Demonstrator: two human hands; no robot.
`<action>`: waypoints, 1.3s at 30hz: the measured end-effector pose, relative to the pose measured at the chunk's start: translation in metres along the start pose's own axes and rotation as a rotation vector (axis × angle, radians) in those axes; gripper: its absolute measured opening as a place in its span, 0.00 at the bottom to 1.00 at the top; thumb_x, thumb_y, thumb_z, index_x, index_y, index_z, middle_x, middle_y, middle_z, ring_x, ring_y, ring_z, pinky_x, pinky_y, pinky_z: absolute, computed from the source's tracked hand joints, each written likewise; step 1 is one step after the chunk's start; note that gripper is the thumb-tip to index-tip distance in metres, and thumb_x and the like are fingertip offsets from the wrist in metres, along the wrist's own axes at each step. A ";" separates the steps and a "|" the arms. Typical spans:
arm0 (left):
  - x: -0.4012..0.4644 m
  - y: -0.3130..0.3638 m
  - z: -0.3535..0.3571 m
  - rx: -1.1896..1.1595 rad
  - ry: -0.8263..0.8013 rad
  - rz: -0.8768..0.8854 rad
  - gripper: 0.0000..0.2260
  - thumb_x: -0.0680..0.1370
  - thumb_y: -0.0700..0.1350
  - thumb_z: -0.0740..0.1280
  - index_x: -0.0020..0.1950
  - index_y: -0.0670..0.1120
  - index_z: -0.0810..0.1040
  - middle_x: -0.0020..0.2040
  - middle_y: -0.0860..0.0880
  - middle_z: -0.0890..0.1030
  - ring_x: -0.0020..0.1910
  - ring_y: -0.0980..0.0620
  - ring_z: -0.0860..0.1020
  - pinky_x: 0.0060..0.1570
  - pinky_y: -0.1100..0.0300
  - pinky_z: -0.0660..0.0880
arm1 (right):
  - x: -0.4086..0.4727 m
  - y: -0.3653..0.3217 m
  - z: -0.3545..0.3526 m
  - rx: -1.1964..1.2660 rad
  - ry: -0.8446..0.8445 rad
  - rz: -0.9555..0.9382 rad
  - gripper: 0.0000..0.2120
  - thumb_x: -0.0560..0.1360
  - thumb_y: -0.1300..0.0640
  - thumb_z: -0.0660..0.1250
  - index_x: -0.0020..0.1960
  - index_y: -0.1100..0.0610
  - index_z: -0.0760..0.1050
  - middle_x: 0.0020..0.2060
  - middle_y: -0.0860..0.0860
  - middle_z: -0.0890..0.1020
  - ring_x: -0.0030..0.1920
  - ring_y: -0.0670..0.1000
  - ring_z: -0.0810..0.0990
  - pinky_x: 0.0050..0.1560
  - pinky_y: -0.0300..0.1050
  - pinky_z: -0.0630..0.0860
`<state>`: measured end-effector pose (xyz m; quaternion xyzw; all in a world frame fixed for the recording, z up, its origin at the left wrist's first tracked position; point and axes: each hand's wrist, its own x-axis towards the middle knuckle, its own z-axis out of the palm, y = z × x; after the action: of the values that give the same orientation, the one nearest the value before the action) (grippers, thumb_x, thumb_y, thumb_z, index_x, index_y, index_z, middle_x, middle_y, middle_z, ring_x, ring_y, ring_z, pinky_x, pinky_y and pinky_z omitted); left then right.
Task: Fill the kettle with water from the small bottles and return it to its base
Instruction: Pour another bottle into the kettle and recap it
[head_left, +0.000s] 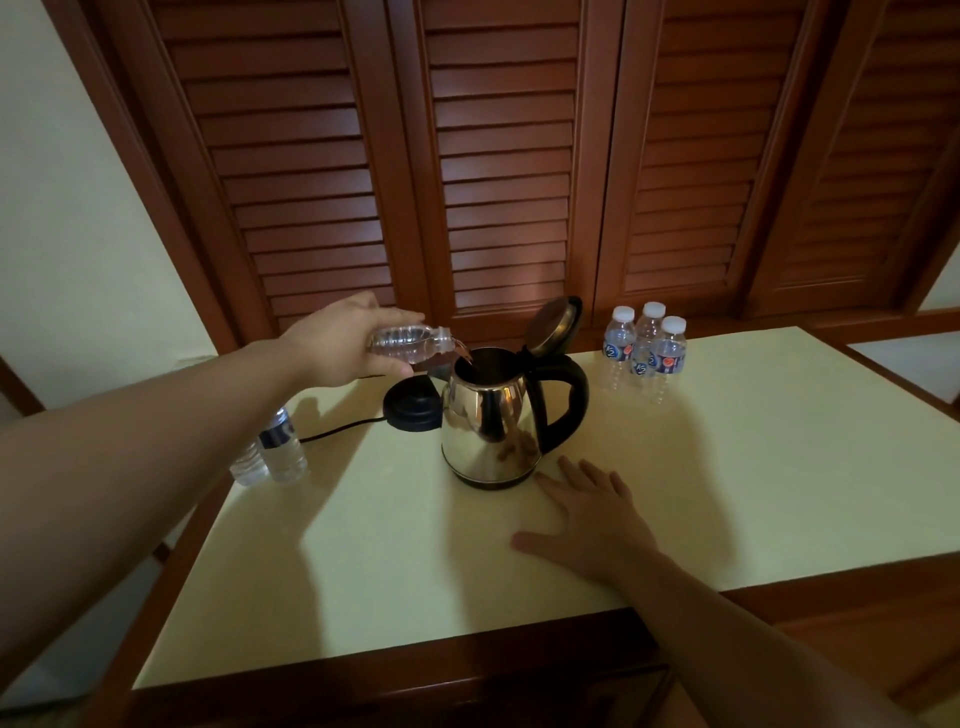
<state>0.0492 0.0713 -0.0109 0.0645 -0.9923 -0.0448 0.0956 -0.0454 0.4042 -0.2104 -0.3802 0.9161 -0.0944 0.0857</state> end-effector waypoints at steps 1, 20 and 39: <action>0.000 0.000 -0.001 0.010 -0.001 0.005 0.36 0.72 0.65 0.74 0.78 0.64 0.67 0.51 0.51 0.70 0.53 0.49 0.73 0.58 0.50 0.74 | 0.000 0.000 0.000 -0.003 -0.002 -0.001 0.53 0.65 0.14 0.50 0.83 0.39 0.50 0.84 0.46 0.47 0.83 0.52 0.44 0.81 0.60 0.41; 0.003 0.005 -0.028 0.127 -0.021 0.038 0.35 0.72 0.66 0.73 0.77 0.65 0.67 0.54 0.51 0.70 0.54 0.51 0.71 0.55 0.51 0.74 | -0.003 -0.001 -0.003 0.018 -0.003 -0.001 0.52 0.66 0.15 0.51 0.83 0.39 0.51 0.84 0.46 0.47 0.83 0.52 0.44 0.81 0.59 0.41; 0.010 0.020 -0.048 0.270 -0.071 0.085 0.34 0.72 0.66 0.74 0.77 0.66 0.67 0.54 0.51 0.70 0.54 0.49 0.72 0.53 0.49 0.76 | -0.002 0.000 -0.001 0.019 0.008 0.001 0.52 0.66 0.15 0.51 0.83 0.39 0.52 0.84 0.46 0.48 0.83 0.52 0.45 0.81 0.58 0.41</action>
<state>0.0465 0.0864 0.0404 0.0333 -0.9939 0.0908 0.0527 -0.0441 0.4062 -0.2093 -0.3787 0.9156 -0.1047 0.0855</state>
